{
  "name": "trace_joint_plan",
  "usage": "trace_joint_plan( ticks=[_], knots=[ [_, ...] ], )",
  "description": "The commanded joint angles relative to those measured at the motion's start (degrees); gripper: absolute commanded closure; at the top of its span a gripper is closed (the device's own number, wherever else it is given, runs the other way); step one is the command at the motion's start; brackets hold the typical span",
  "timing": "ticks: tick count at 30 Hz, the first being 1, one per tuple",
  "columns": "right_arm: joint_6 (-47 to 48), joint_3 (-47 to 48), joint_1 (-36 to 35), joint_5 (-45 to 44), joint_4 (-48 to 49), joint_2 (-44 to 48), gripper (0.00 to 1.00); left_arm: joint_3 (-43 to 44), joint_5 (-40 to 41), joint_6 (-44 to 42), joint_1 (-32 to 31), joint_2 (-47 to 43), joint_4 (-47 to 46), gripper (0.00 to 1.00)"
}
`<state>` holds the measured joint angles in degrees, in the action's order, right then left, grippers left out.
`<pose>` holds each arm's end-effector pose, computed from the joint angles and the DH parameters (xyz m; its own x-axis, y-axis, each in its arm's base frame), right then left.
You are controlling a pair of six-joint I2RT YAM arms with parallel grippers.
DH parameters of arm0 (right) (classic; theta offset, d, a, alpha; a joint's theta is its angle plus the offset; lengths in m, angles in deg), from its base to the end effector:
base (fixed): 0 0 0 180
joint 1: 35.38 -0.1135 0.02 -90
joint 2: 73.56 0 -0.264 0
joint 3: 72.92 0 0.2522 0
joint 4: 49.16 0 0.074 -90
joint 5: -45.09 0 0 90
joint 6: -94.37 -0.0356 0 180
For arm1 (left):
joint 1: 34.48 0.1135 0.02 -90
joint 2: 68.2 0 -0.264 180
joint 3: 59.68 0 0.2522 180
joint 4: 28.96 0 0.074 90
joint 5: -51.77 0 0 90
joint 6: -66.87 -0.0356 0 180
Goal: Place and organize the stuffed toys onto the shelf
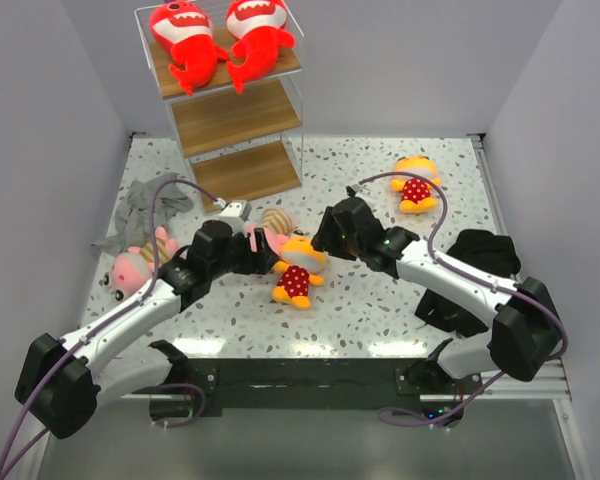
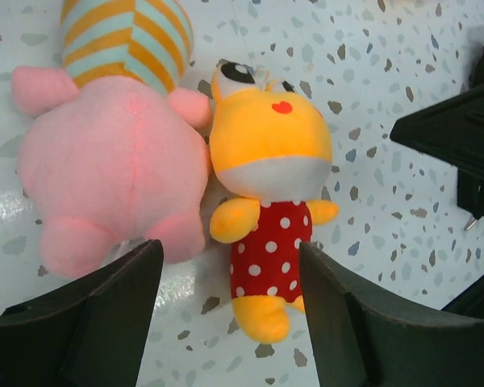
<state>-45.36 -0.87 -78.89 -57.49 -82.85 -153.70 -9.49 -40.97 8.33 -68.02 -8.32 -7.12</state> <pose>0.2270 0.2048 0.2657 -0.7352 0.3289 -0.5927 0.0105 0.8798 0.4752 0.1904 -0.1282 0.2421 -0.6776 -0.1763 -0.7140 0.2722 0.8418 -0.4662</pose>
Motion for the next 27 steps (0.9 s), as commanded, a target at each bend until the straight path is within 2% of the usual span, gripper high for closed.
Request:
trace_joint_plan(
  ticks=[1,3,5,8,14,15,17,20,27],
  knots=[
    [0.95,-0.1,-0.09,-0.6,-1.61,4.46,0.43,2.42,5.87,-5.62,-6.08,-1.42,1.24,0.29],
    [2.62,-0.8,0.0,-2.96,-3.18,6.13,0.44,3.65,11.5,-7.98,-11.08,-2.13,2.98,0.29],
    [4.82,-1.59,0.0,-4.11,-3.46,9.55,0.44,6.36,13.63,-10.36,-14.17,-2.05,4.75,0.31],
    [6.93,-3.96,0.61,-6.49,-3.28,14.91,0.44,10.84,19.52,-14.75,-17.51,-1.78,9.05,0.41],
    [8.16,-8.0,2.9,-6.85,-2.32,22.9,0.44,12.1,8.91,-40.31,-21.56,-0.56,15.21,0.42],
    [8.16,-8.79,2.99,-6.76,-1.79,23.7,0.44,11.22,5.59,-48.52,-22.61,0.15,17.22,0.44],
    [8.25,-9.32,3.25,-6.41,-1.61,25.55,0.44,9.03,5.99,-57.42,-26.2,1.46,19.42,0.43],
    [8.95,-10.03,3.43,-6.23,-1.96,27.66,0.44,6.48,6.09,-64.21,-28.85,2.43,20.22,0.43],
    [10.45,-11.7,4.22,-6.49,-2.93,31.97,0.44,1.81,0.81,-76.71,-30.18,1.38,12.6,0.39]
  ],
)
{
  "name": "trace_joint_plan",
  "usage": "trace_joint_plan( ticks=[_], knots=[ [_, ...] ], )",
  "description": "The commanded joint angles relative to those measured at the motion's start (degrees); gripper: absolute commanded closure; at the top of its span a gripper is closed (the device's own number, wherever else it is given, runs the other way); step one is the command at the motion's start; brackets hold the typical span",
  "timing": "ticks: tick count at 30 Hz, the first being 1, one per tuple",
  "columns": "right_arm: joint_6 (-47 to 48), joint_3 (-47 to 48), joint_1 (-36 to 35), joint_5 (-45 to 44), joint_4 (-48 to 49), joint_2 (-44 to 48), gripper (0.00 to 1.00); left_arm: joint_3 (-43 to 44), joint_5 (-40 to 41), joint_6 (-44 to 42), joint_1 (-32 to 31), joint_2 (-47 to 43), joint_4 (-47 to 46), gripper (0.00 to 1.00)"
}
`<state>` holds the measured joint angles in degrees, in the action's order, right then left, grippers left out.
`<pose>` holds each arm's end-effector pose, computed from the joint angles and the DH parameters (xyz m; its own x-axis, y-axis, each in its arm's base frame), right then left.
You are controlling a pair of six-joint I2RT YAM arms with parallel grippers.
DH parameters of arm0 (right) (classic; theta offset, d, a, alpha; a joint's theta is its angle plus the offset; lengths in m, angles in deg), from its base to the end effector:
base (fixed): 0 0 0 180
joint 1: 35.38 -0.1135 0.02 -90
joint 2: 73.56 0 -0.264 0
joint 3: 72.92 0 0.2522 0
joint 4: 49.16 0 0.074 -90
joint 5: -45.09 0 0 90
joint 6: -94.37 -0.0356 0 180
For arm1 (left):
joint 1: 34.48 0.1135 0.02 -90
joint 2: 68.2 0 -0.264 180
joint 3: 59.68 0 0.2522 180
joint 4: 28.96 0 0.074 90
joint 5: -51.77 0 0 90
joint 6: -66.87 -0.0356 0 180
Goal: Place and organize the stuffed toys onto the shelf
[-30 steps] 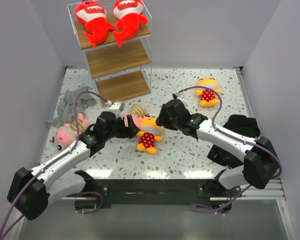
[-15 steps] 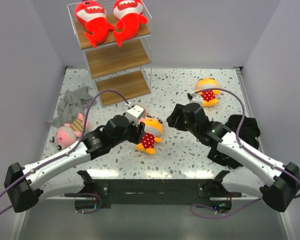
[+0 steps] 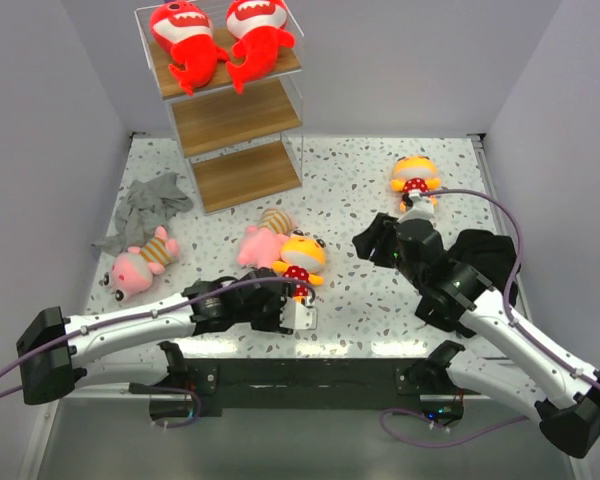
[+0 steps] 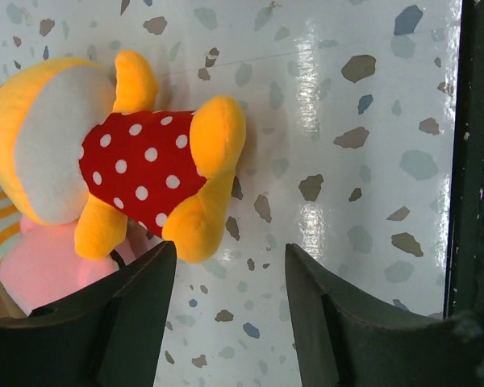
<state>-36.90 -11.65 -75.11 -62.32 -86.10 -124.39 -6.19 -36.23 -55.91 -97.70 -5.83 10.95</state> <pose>0.1590 0.1183 0.3157 -0.5244 0.3826 -0.7607 -0.0773 0.8683 0.4900 0.0998 -0.1949 0.2260 0.1925 0.8196 -0.5397 0.9249 0.0322 0.3788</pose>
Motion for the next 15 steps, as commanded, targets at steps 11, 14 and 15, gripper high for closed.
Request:
trace_joint_plan(
  ticks=[11,14,15],
  knots=[
    [2.78,-2.24,1.84,-1.66,-0.99,8.46,0.44,-1.06,-5.34,-21.62,-0.41,7.22,-15.24,0.4],
    [2.87,-2.42,1.93,-1.4,-1.6,9.69,0.44,-0.09,-8.31,-21.63,0.73,10.57,-16.3,0.42],
    [2.87,-2.42,1.93,-1.4,-1.87,10.04,0.44,-0.09,-8.85,-21.46,1.08,11.1,-16.66,0.42]
  ],
)
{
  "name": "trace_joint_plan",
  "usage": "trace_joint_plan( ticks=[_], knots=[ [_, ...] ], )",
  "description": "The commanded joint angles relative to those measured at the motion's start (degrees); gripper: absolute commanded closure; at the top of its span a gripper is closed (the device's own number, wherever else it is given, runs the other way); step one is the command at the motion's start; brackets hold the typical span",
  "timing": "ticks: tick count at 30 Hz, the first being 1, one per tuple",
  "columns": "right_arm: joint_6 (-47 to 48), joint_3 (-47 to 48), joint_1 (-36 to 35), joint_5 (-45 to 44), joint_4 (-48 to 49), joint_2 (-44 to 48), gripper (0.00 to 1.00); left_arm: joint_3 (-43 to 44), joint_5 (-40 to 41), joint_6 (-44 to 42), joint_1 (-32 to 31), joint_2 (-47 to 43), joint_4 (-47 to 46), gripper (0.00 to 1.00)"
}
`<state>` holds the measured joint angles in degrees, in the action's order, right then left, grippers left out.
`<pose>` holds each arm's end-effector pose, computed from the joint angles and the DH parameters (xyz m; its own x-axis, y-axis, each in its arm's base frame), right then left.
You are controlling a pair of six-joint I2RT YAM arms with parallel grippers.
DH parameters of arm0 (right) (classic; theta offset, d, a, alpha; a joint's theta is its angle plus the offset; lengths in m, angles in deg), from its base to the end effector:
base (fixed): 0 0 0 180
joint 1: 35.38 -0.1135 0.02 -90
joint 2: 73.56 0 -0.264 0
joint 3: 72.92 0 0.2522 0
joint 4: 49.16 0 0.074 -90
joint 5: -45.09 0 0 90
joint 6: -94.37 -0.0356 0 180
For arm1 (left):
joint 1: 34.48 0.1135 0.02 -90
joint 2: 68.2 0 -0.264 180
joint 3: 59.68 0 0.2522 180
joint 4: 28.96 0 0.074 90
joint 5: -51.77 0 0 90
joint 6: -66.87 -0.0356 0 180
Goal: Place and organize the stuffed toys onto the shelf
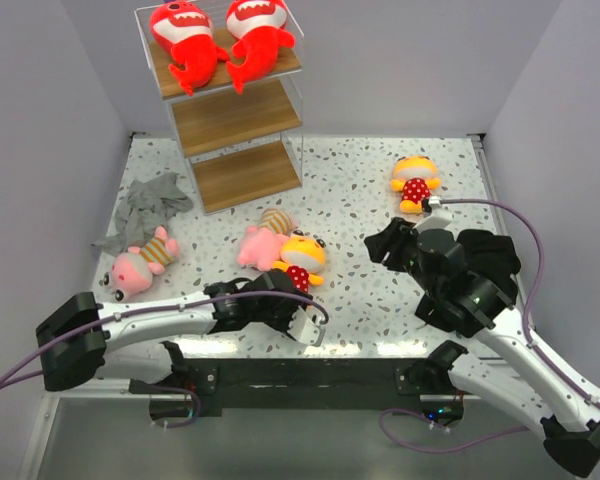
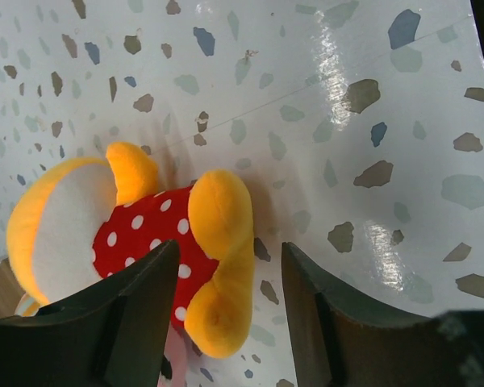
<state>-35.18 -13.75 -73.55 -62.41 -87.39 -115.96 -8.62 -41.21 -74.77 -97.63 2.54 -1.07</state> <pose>0.1379 0.0948 0.3248 -0.4570 0.4132 -0.7877 -0.1017 0.8555 0.5078 0.1087 -0.2188 0.1969 0.5042 0.7378 -0.4488 0.8242 -0.2559 0.5052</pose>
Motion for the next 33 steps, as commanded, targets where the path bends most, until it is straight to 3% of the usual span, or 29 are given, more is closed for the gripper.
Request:
trace_joint_plan(
  ticks=[1,6,9,12,13,16,21,27,30,33],
  knots=[
    [1.23,-0.32,0.38,-1.57,-0.93,1.78,0.44,1.9,-4.31,-2.24,1.36,3.43,-5.16,0.42],
    [1.49,-1.28,0.38,-2.63,-1.11,4.16,0.44,0.41,-4.4,-2.15,2.77,5.98,-9.82,0.47],
    [1.67,-1.64,0.47,-2.8,-1.37,5.12,0.44,0.84,-3.52,-1.8,3.39,6.87,-11.84,0.6],
    [1.76,-1.9,0.47,-2.98,-1.72,6.18,0.43,0.93,-3.08,-1.54,3.65,6.6,-13.25,0.78],
    [1.76,-2.08,0.38,-3.16,-1.9,6.62,0.43,0.93,-3.17,-1.45,3.65,6.34,-13.25,0.88],
    [1.67,-2.34,0.47,-3.33,-1.9,7.5,0.43,2.07,-3.87,-0.31,3.83,5.64,-13.16,1.0],
    [1.32,-1.99,0.47,-2.9,-2.77,8.29,0.43,6.02,-3.09,2.41,3.92,2.48,-11.93,1.0],
    [1.23,-1.46,0.47,-2.54,-3.13,9.17,0.42,13.75,5.16,4.0,4.18,-0.08,-12.29,1.0],
    [1.05,-1.2,0.29,-1.75,-3.39,9.08,0.38,18.94,8.08,3.65,5.67,0.19,-10.18,1.0],
    [0.7,-0.85,0.47,-1.31,-4.18,8.73,0.25,23.16,8.52,3.74,9.52,0.27,-8.16,1.0]
  ],
)
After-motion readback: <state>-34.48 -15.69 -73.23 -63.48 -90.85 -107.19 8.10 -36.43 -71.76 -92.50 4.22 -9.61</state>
